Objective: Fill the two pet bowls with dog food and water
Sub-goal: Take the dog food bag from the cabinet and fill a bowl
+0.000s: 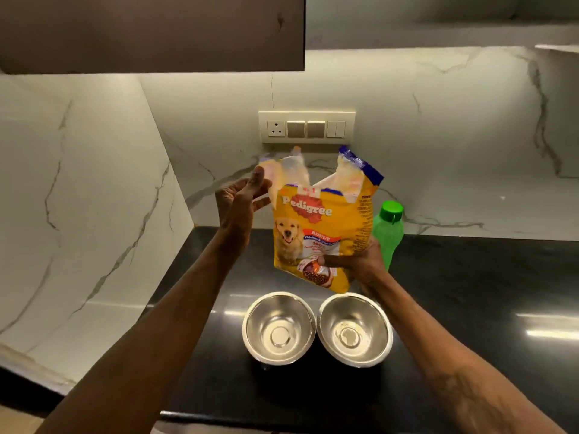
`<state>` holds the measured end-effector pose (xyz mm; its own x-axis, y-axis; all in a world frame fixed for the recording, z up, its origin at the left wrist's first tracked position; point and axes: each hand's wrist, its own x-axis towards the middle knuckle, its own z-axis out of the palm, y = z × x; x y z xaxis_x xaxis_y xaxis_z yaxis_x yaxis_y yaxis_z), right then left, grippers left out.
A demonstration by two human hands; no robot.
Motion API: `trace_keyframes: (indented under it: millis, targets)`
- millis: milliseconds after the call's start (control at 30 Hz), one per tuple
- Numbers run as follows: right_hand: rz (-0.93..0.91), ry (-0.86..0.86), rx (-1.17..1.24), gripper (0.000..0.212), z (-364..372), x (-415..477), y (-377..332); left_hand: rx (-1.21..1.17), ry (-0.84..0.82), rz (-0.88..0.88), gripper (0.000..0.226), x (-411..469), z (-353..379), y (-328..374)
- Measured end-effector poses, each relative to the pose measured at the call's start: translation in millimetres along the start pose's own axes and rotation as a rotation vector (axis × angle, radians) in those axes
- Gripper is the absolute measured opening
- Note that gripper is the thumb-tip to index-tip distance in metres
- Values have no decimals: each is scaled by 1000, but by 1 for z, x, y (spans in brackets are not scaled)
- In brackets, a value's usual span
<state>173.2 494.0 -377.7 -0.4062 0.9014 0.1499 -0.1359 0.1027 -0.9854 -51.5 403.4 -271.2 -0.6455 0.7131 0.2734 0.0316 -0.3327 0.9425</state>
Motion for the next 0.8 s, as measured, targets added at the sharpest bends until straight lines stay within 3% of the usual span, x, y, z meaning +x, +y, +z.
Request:
trace_keyframes:
  millis: [100,167,333,433,500,600,667,800]
  targets:
    - [23,54,-28,53,-8,-7,12,157,80,-80,25,-2,-20,-34]
    - [17,64,-63,54,-17,-11,16,370,42,-152,27,-11,-34,-63]
    - [24,33,-153,55,-30,-17,18,928,-425,-471,30,-42,-61,-126]
    - [39,8,-200,56,-33,-20,17,1215,-566,-581,39,-58,-71,-152]
    - [38,4,-239,59,-35,-20,19,1274,-612,-660,48,-64,-80,-165]
    - [39,-1,-297,62,-37,-20,24,1271,-651,-744,31,-69,-92,-176]
    - [30,-13,-323,63,-38,-20,25,1236,-631,-740,19,-70,-97,-178]
    - [-5,-49,-379,59,-41,-16,23,1060,-527,-766,25,-63,-110,-171]
